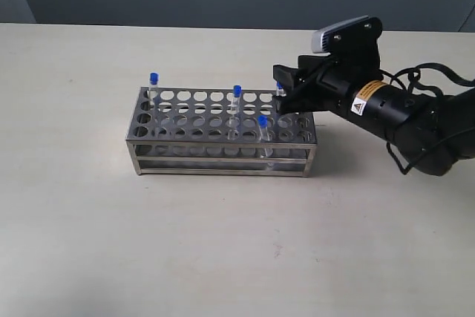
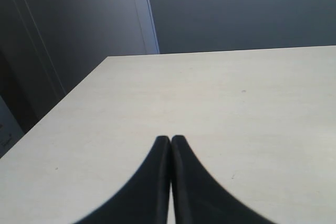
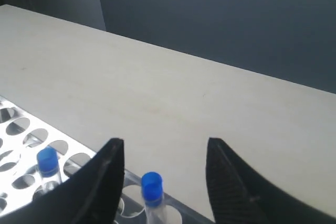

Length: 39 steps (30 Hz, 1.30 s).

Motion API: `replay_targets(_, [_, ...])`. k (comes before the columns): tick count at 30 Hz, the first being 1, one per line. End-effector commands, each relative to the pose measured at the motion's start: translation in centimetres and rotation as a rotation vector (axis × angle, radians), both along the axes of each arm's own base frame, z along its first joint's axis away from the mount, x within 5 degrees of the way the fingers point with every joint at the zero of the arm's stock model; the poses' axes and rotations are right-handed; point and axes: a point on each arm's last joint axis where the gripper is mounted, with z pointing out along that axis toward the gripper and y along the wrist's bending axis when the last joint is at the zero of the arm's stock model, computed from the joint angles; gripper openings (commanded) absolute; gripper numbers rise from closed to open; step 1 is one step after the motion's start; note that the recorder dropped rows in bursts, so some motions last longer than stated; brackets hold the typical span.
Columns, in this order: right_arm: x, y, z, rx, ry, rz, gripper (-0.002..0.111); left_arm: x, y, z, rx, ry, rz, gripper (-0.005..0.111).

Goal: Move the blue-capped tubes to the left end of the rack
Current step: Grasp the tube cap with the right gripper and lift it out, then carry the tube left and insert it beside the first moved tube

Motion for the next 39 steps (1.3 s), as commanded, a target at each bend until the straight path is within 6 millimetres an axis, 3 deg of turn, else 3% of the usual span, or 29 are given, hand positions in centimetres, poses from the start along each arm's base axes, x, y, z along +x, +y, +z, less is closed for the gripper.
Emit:
replay_targets(1, [0.9, 0.9, -0.5, 0.003, -0.006, 0.052, 0.048, 0.0, -0.1, 0.2, 0.001, -0.015, -0.007, 0.001])
replay_targets(15, [2.1, 1.4, -3.1, -0.066, 0.089, 0.043, 0.045, 0.0, -0.1, 0.2, 0.001, -0.015, -0.007, 0.001])
replay_targets(18, [2.1, 1.3, -3.3, -0.075, 0.110, 0.036, 0.024, 0.0, -0.1, 0.2, 0.001, -0.015, -0.007, 0.001])
replay_targets(19, [2.1, 1.3, -3.2, -0.072, 0.106, 0.036, 0.004, 0.0, -0.1, 0.2, 0.001, -0.015, -0.007, 0.001])
replay_targets(22, [2.1, 1.3, -2.6, -0.060, 0.089, 0.037, 0.002, 0.0, -0.1, 0.2, 0.001, -0.015, -0.007, 0.001])
replay_targets(24, [2.0, 1.2, -0.8, -0.058, 0.052, 0.043, 0.002, 0.0, -0.1, 0.2, 0.001, -0.015, -0.007, 0.001])
replay_targets(26, [1.5, 1.1, 2.7, -0.039, -0.046, 0.065, 0.002, 0.0, -0.1, 0.2, 0.001, -0.015, -0.007, 0.001])
replay_targets(31, [1.2, 1.5, 8.0, -0.028, -0.159, 0.070, 0.002, 0.0, -0.1, 0.2, 0.001, -0.015, -0.007, 0.001])
replay_targets(35, [0.6, 3.8, 11.2, -0.019, -0.239, 0.151, 0.002, 0.0, -0.1, 0.2, 0.001, -0.015, -0.007, 0.001])
replay_targets(39, [-0.7, 7.4, 12.2, 0.003, -0.242, 0.254, 0.002, 0.0, -0.1, 0.2, 0.001, -0.015, -0.007, 0.001])
